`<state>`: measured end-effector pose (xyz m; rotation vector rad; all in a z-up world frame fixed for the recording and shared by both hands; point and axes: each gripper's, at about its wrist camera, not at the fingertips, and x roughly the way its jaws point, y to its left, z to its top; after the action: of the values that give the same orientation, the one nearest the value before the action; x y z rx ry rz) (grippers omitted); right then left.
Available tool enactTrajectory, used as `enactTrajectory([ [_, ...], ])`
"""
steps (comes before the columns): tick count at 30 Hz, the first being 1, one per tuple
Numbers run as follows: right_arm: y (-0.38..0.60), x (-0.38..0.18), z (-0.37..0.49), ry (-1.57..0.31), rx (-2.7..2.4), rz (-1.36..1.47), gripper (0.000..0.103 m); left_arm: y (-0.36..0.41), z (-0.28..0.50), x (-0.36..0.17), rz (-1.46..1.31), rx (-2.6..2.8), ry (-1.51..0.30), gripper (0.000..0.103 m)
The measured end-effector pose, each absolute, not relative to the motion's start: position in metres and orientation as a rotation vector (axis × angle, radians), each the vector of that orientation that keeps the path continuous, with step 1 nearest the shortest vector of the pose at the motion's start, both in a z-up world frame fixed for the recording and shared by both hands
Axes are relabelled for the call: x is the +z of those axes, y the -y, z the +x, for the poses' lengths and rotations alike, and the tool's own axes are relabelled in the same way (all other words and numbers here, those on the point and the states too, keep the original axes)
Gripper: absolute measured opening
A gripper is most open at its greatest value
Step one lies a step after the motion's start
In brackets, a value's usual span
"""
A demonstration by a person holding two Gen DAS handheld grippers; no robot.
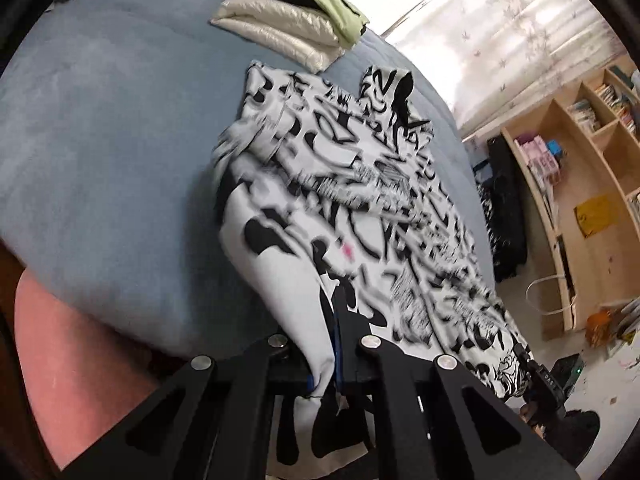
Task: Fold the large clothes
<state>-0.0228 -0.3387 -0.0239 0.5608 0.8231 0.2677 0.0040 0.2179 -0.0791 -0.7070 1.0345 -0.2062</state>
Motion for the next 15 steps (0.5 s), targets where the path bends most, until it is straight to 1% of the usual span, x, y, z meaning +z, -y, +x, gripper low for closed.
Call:
enactTrajectory([
  [4, 0.342, -0.009, 0.012, -0.803, 0.274, 0.609, 0.004, -0.218, 0.042, -0.062, -0.746, -0.216, -0.971, 0.004],
  [9, 0.348, 0.016, 0.084, -0.774, 0.249, 0.652, 0.005, -0.217, 0.119, -0.037, -0.756, -0.215, -0.882, 0.007],
  [12, 0.347, 0.021, 0.141, -0.779, 0.232, 0.671, 0.009, -0.21, 0.178, -0.028, -0.746, -0.194, -0.874, 0.014],
  [13, 0.347, 0.02, 0.166, -0.794, 0.217, 0.691, 0.011, -0.21, 0.198, -0.028, -0.758, -0.183, -0.88, 0.019],
  [14, 0.346, 0.018, 0.186, -0.819, 0.199, 0.707, 0.012, -0.209, 0.218, -0.029, -0.783, -0.177, -0.887, 0.029],
  [15, 0.346, 0.015, 0.205, -0.841, 0.194, 0.738, 0.021, -0.21, 0.236, -0.032, -0.808, -0.183, -0.893, 0.037],
])
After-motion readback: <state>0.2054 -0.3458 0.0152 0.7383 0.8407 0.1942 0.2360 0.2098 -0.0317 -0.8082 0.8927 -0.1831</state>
